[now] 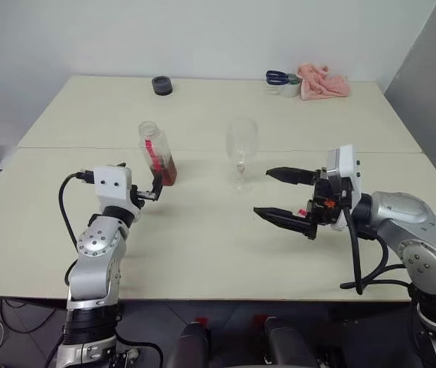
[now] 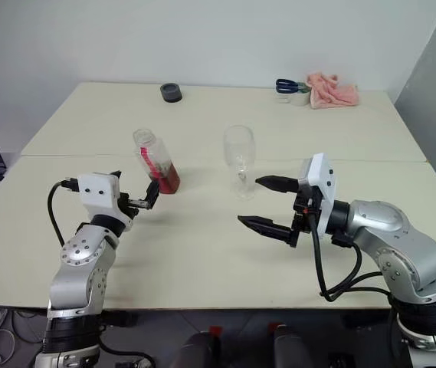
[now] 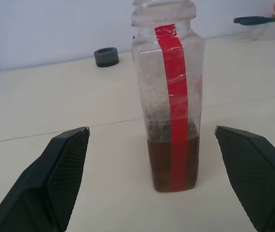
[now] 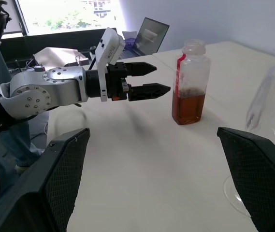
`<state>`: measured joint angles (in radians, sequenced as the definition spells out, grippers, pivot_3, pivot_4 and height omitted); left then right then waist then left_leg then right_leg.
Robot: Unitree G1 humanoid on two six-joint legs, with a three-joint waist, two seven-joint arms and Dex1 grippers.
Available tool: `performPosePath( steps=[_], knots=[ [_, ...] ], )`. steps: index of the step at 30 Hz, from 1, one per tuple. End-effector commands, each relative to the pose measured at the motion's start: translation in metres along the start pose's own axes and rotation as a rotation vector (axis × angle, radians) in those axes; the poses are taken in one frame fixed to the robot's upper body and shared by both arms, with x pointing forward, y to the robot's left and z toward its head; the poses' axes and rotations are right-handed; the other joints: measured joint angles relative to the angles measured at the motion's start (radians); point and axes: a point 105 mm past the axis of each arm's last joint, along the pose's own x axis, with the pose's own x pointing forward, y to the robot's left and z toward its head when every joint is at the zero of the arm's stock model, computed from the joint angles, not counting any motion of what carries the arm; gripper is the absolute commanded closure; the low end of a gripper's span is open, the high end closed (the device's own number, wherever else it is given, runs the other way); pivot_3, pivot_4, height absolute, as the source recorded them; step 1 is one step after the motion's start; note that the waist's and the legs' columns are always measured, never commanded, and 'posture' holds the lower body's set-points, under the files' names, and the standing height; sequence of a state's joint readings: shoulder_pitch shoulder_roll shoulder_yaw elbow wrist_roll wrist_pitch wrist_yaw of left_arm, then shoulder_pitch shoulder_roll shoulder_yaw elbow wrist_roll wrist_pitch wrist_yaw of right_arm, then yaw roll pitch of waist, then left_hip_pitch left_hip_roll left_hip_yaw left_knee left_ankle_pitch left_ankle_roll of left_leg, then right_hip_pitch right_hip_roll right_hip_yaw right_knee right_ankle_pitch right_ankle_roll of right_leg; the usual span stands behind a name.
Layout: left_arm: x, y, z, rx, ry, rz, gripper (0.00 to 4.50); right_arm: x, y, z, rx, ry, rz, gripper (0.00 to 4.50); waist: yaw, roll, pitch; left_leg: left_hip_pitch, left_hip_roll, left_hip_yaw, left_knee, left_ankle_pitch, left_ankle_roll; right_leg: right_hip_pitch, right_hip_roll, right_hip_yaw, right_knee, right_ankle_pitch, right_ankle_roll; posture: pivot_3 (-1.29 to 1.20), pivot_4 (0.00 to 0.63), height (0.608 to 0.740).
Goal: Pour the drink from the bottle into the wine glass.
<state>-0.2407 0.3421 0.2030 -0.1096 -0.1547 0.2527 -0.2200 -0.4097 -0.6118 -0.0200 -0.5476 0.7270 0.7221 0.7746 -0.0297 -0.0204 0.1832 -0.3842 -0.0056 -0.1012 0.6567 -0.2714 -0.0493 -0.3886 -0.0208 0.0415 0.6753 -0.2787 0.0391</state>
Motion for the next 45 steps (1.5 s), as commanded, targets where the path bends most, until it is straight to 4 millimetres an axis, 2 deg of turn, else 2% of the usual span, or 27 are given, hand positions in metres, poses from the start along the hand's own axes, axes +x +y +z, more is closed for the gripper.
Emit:
performPosePath(
  steps=[1, 8, 22, 32, 45],
  knots=[
    [0.005, 0.005, 0.016, 0.024, -0.059, 0.004, 0.00, -0.001, 0.002, 0.016, -0.044, -0.047, -0.012, 0.01, 0.000, 0.000, 0.000, 0.000, 0.000, 0.000, 0.000, 0.000, 0.000, 0.000, 0.000, 0.000, 0.000, 0.000, 0.000, 0.00, 0.150, 0.740],
    [0.013, 0.008, 0.015, 0.031, -0.063, -0.004, 0.00, 0.002, 0.003, 0.023, -0.056, -0.066, -0.018, 0.01, 0.000, 0.000, 0.000, 0.000, 0.000, 0.000, 0.000, 0.000, 0.000, 0.000, 0.000, 0.000, 0.000, 0.000, 0.000, 0.00, 0.150, 0.740],
    [0.052, -0.005, 0.013, 0.016, -0.091, -0.062, 0.00, 0.002, 0.002, 0.028, -0.070, -0.074, -0.061, 0.01, 0.000, 0.000, 0.001, -0.001, 0.000, 0.000, 0.000, 0.000, 0.000, 0.000, 0.000, 0.000, 0.000, 0.000, 0.000, 0.00, 0.150, 0.740],
    [0.055, -0.007, 0.010, 0.011, -0.094, -0.077, 0.00, 0.000, 0.000, 0.029, -0.071, -0.073, -0.082, 0.01, 0.000, 0.000, 0.001, -0.001, 0.000, -0.001, 0.000, 0.000, 0.000, 0.000, 0.000, -0.001, 0.000, 0.000, 0.000, 0.00, 0.150, 0.740],
    [0.067, -0.022, 0.011, -0.019, -0.103, -0.113, 0.00, -0.001, 0.001, 0.026, -0.067, -0.074, -0.086, 0.01, 0.000, 0.000, 0.001, -0.001, 0.000, -0.001, 0.000, 0.000, 0.000, 0.000, 0.000, -0.001, 0.000, 0.000, 0.000, 0.00, 0.150, 0.740]
  ],
)
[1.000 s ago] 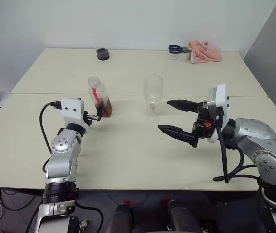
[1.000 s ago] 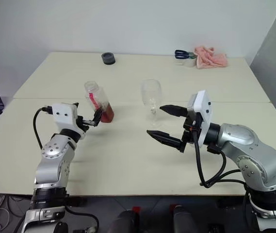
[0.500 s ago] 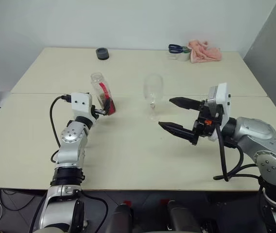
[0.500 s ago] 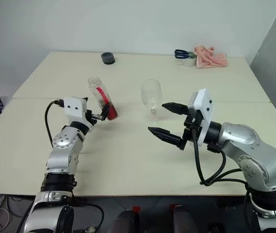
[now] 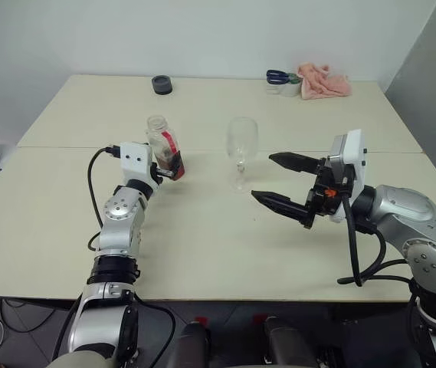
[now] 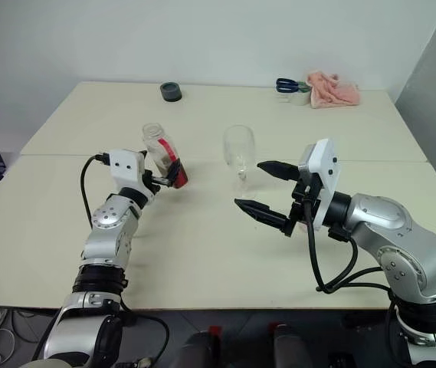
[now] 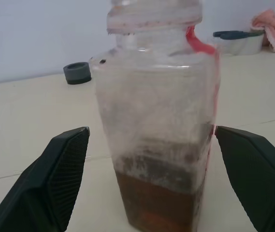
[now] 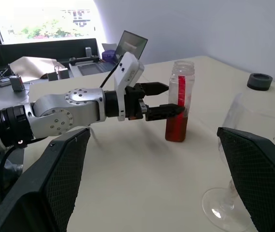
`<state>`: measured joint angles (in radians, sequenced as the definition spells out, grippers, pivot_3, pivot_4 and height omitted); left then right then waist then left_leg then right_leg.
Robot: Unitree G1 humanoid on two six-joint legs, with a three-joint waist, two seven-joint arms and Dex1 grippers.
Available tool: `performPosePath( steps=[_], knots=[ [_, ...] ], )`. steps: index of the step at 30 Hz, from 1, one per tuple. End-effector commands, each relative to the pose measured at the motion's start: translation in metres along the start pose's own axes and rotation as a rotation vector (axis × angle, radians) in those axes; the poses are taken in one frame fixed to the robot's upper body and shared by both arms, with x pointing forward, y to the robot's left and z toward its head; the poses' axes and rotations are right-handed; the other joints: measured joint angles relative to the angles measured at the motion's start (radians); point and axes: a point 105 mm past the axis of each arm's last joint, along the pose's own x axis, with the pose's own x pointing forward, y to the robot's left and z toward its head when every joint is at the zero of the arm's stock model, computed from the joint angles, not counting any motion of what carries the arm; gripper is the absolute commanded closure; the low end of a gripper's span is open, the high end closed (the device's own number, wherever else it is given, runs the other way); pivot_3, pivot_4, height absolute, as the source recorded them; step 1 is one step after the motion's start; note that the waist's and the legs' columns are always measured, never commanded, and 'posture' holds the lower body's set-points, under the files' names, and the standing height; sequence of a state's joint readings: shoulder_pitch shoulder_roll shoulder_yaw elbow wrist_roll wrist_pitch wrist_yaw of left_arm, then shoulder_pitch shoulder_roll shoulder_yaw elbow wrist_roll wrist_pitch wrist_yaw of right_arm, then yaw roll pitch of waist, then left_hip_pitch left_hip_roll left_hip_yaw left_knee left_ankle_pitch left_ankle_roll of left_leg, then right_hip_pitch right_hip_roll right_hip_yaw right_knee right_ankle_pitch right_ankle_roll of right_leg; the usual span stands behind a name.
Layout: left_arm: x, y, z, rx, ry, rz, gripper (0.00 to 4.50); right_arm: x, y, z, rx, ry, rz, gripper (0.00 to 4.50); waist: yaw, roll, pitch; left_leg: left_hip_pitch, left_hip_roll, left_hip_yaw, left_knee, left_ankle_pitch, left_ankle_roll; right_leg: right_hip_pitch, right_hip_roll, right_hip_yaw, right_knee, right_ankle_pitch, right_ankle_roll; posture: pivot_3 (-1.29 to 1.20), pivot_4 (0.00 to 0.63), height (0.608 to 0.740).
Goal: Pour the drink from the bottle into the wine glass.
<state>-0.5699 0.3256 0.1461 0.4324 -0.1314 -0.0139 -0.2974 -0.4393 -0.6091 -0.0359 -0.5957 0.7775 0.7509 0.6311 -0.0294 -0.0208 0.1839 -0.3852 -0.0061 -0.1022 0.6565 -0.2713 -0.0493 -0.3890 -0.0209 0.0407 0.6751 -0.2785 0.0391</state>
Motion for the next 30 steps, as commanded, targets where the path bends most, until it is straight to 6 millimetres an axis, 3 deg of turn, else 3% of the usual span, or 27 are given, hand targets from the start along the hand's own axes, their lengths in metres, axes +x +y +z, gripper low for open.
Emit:
performPosePath(
  steps=[1, 30],
  knots=[
    [0.005, -0.005, 0.013, 0.010, -0.052, -0.016, 0.00, -0.004, 0.004, 0.011, -0.042, -0.039, 0.005, 0.01, 0.000, 0.000, 0.000, 0.000, 0.000, 0.000, 0.000, 0.000, 0.000, 0.000, 0.000, 0.000, 0.000, 0.000, 0.000, 0.00, 0.150, 0.740],
    [0.036, -0.001, 0.012, -0.049, -0.055, 0.006, 0.00, -0.005, 0.001, 0.018, -0.041, -0.035, -0.038, 0.01, 0.000, -0.001, 0.000, -0.001, -0.001, 0.000, 0.000, 0.000, 0.000, 0.000, 0.000, -0.001, 0.000, 0.000, 0.000, 0.00, 0.150, 0.740]
  ],
)
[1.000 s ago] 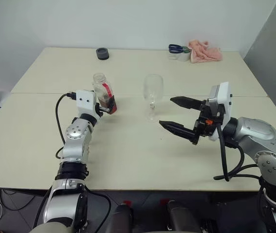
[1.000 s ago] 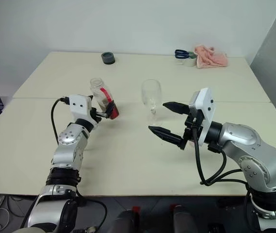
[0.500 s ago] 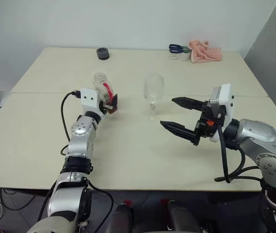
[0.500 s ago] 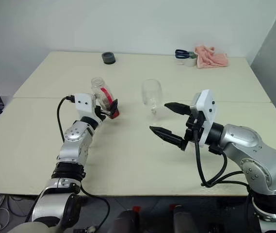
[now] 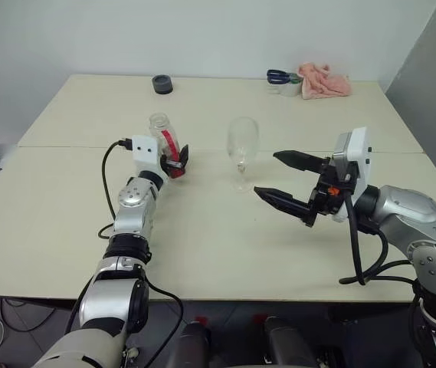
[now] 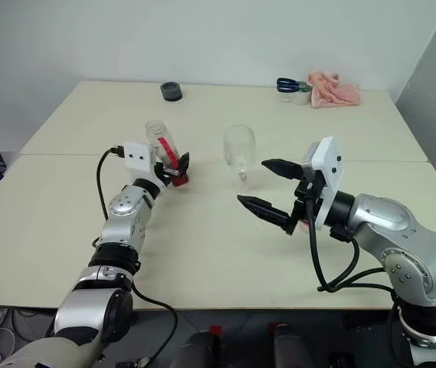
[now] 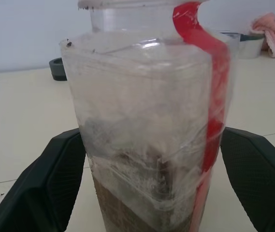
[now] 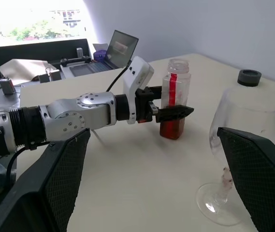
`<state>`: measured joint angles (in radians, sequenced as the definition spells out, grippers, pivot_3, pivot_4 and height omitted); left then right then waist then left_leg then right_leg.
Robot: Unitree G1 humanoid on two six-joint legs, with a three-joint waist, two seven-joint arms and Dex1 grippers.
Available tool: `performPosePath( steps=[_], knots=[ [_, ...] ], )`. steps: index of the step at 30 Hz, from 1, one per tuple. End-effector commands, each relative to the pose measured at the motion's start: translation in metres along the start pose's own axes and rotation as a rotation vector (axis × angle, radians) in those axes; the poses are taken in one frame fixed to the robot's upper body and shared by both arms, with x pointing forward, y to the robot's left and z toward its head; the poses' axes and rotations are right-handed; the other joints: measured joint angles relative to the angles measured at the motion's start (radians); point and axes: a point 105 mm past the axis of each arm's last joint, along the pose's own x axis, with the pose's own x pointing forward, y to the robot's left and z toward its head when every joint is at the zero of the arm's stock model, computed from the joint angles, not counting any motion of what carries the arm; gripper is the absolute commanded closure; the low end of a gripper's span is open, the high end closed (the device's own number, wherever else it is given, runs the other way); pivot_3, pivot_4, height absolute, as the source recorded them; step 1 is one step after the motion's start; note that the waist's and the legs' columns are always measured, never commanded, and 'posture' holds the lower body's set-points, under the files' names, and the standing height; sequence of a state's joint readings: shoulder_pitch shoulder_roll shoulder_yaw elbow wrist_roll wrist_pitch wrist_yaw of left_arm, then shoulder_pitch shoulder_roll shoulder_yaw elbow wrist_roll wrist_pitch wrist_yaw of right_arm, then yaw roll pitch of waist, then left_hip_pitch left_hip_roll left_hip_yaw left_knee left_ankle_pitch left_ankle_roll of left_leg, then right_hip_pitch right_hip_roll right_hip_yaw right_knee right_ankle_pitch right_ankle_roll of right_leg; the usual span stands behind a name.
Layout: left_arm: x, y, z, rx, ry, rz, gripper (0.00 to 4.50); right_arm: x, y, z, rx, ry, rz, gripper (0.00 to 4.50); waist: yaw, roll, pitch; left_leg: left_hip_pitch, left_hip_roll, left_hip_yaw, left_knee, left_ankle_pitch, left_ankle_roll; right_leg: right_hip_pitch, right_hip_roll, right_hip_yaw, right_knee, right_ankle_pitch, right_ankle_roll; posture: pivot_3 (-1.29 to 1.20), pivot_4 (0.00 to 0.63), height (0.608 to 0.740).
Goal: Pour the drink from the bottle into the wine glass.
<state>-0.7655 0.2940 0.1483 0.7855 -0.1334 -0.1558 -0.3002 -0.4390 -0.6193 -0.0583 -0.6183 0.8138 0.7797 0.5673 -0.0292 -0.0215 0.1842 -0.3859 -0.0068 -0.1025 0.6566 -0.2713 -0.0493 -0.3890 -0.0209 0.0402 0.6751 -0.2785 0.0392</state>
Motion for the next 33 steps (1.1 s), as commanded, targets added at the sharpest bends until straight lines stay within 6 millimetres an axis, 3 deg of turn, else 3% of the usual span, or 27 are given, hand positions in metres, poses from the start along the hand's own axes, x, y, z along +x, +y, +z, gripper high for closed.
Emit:
performPosePath(
  steps=[1, 13, 20, 32, 33],
  knots=[
    [0.006, 0.006, 0.017, 0.011, -0.061, 0.009, 0.00, -0.002, 0.004, 0.014, -0.048, -0.036, 0.009, 0.01, 0.000, 0.000, 0.000, 0.000, 0.000, 0.000, 0.000, 0.000, 0.000, 0.000, 0.000, 0.000, 0.000, 0.000, 0.000, 0.00, 0.150, 0.740],
    [0.019, 0.016, 0.027, 0.030, -0.056, 0.003, 0.00, -0.002, 0.004, 0.011, -0.045, -0.036, 0.008, 0.01, 0.000, 0.000, 0.000, 0.000, 0.000, 0.000, 0.000, 0.000, 0.000, 0.000, 0.000, 0.000, 0.000, 0.000, 0.000, 0.00, 0.150, 0.740],
    [0.024, -0.003, 0.031, -0.043, -0.060, -0.145, 0.00, -0.003, 0.003, 0.009, -0.054, -0.035, -0.002, 0.01, 0.000, 0.000, 0.000, -0.001, 0.000, 0.000, 0.000, 0.000, 0.000, 0.000, 0.000, 0.000, 0.000, 0.000, 0.000, 0.00, 0.150, 0.740],
    [0.024, 0.001, 0.033, -0.041, -0.054, -0.161, 0.00, -0.006, 0.002, 0.010, -0.063, -0.038, -0.021, 0.01, -0.001, 0.000, 0.000, -0.001, 0.000, 0.000, 0.000, 0.000, 0.000, -0.001, 0.000, 0.000, 0.001, 0.000, 0.000, 0.00, 0.150, 0.740],
    [0.024, 0.001, 0.032, -0.042, -0.052, -0.159, 0.19, -0.005, 0.001, 0.010, -0.064, -0.039, -0.021, 0.00, -0.001, 0.000, 0.000, -0.001, 0.000, 0.000, 0.000, 0.000, 0.000, -0.001, 0.000, 0.000, 0.001, 0.000, 0.000, 0.00, 0.150, 0.740]
  ],
)
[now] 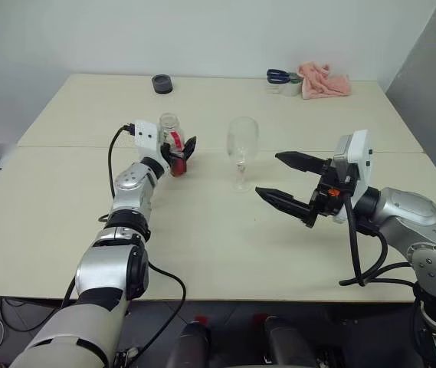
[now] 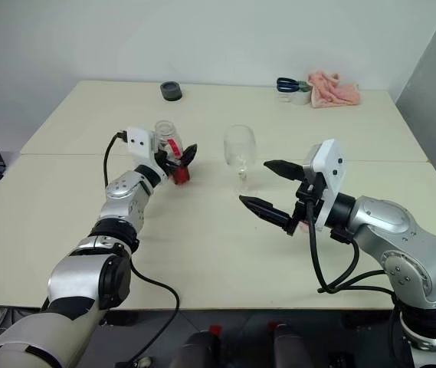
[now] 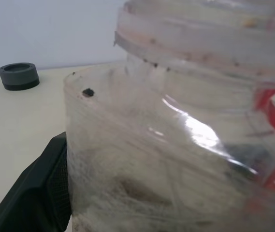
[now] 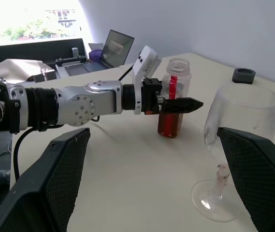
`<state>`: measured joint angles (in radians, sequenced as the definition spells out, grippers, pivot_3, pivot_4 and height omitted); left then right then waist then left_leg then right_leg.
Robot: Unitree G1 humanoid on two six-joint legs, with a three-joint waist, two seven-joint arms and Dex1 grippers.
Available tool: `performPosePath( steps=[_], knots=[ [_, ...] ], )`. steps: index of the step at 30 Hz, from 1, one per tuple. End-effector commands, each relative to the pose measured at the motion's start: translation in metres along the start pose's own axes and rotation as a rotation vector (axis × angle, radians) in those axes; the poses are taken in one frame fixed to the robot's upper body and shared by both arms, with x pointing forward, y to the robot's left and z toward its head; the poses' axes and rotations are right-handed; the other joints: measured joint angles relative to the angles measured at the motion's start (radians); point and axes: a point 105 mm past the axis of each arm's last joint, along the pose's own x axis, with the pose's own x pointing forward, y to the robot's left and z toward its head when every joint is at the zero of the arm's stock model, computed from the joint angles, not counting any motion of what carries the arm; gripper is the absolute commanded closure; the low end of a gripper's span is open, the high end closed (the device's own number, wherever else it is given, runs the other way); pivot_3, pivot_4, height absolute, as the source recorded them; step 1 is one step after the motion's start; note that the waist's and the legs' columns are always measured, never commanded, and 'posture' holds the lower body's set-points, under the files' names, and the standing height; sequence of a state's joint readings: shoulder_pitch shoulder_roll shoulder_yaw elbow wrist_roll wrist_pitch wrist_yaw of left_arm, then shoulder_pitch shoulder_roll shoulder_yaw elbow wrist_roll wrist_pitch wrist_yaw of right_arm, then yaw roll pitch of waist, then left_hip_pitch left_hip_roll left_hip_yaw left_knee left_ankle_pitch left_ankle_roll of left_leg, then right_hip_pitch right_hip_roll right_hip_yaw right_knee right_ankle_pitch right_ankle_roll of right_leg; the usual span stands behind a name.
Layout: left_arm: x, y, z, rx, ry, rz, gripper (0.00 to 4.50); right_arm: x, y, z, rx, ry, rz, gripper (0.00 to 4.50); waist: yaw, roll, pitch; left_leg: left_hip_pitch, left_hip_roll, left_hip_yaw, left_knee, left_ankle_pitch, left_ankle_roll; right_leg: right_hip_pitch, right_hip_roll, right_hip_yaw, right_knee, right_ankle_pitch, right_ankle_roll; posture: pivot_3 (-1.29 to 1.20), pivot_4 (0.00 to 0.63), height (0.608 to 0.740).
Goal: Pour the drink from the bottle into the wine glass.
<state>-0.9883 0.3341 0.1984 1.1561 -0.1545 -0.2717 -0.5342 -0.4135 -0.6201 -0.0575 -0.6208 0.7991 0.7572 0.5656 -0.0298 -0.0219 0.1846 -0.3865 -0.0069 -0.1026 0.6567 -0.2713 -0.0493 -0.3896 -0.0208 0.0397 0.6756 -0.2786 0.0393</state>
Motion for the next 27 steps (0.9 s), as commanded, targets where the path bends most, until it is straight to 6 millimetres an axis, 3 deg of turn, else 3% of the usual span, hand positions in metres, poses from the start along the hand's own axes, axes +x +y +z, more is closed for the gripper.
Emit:
performPosePath(
  steps=[1, 4, 12, 19, 27],
  knots=[
    [0.003, 0.006, 0.018, 0.021, -0.048, 0.009, 0.40, -0.003, 0.002, 0.014, -0.062, -0.040, -0.006, 0.00, 0.000, 0.000, 0.000, 0.000, 0.000, 0.000, 0.000, 0.000, 0.000, 0.000, 0.000, 0.000, 0.000, 0.000, 0.000, 0.00, 0.150, 0.740],
    [0.002, 0.006, 0.018, 0.022, -0.050, 0.008, 1.05, -0.002, 0.003, 0.015, -0.062, -0.041, -0.005, 0.00, 0.000, 0.000, 0.000, 0.000, 0.000, 0.000, 0.000, 0.000, 0.000, 0.000, 0.000, 0.000, 0.000, 0.000, 0.000, 0.00, 0.150, 0.740],
    [0.001, 0.000, 0.014, 0.009, -0.039, -0.044, 1.07, 0.001, 0.003, 0.013, -0.062, -0.039, -0.001, 0.00, 0.000, 0.000, 0.000, 0.000, 0.000, 0.000, 0.000, 0.000, 0.000, 0.000, 0.000, 0.000, 0.000, 0.000, 0.000, 0.00, 0.150, 0.740],
    [-0.010, -0.036, 0.010, 0.029, 0.018, -0.418, 1.07, 0.002, 0.005, 0.012, -0.065, -0.036, 0.000, 0.00, -0.002, 0.000, 0.000, 0.000, 0.000, 0.000, 0.000, 0.000, 0.000, 0.000, 0.000, 0.000, 0.000, 0.000, 0.000, 0.00, 0.150, 0.740],
    [-0.015, -0.033, 0.004, 0.104, 0.073, -0.457, 1.07, 0.003, 0.005, 0.023, -0.074, -0.048, 0.000, 0.00, -0.003, 0.000, 0.000, 0.000, 0.000, 0.000, 0.000, 0.000, 0.000, 0.000, 0.000, 0.000, 0.001, 0.000, 0.000, 0.00, 0.150, 0.740]
  ],
)
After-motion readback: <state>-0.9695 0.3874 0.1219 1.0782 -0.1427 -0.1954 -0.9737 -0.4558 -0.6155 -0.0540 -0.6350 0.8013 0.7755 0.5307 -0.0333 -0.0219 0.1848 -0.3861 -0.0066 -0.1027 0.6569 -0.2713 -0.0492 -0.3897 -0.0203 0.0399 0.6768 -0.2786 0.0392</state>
